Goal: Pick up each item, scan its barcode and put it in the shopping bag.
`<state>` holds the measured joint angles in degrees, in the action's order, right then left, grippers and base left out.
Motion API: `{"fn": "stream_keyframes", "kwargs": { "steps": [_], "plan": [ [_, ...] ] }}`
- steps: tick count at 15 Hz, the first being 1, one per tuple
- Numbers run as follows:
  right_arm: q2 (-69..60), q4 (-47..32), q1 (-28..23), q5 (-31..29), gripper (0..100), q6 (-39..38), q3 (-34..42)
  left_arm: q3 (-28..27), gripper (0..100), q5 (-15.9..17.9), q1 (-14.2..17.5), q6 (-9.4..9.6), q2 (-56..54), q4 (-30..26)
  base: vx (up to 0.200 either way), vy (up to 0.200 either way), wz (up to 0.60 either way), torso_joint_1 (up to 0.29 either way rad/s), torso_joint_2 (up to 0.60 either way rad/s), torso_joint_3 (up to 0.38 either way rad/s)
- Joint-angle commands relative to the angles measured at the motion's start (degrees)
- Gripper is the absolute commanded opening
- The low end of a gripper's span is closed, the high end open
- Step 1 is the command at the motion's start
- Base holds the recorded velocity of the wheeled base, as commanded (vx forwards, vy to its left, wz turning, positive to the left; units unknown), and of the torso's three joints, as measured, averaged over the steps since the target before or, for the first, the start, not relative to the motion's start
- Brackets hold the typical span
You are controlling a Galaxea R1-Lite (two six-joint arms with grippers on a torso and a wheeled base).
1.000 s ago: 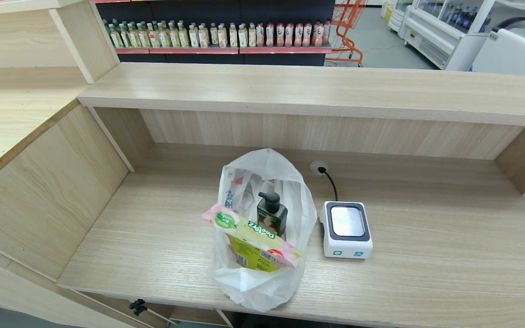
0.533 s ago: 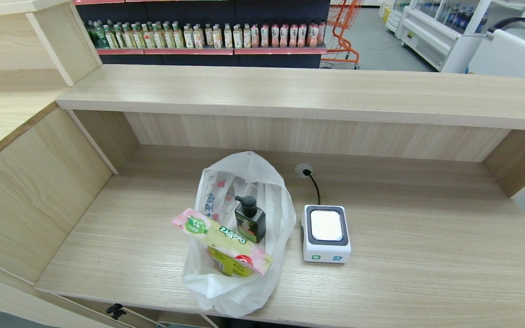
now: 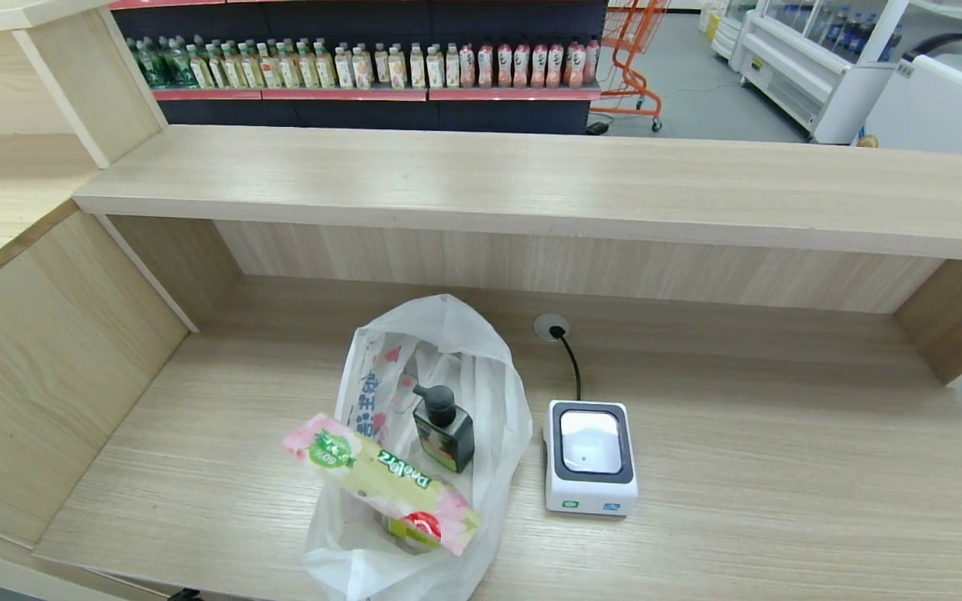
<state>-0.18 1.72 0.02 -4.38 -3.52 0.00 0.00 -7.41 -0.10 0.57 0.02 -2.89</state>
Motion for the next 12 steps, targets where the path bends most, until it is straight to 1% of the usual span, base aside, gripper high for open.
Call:
{"fn": "stream_keyframes", "kwargs": {
  "steps": [1, 12],
  "plan": [
    [0.2, 0.0, 0.1, 0.0, 0, 0.0, 0.0, 0.0, 100, -0.1, 0.1, -0.05, 0.0, 0.0, 0.0, 0.0, 0.0, 0.0, 0.0, 0.0],
    [0.2, -0.3, 0.1, -0.1, 0, 0.4, 0.0, 0.0, 100, -0.1, 0.0, 0.04, 0.0, 0.0, 0.0, 0.0, 0.0, 0.0, 0.0, 0.0]
  ]
}}
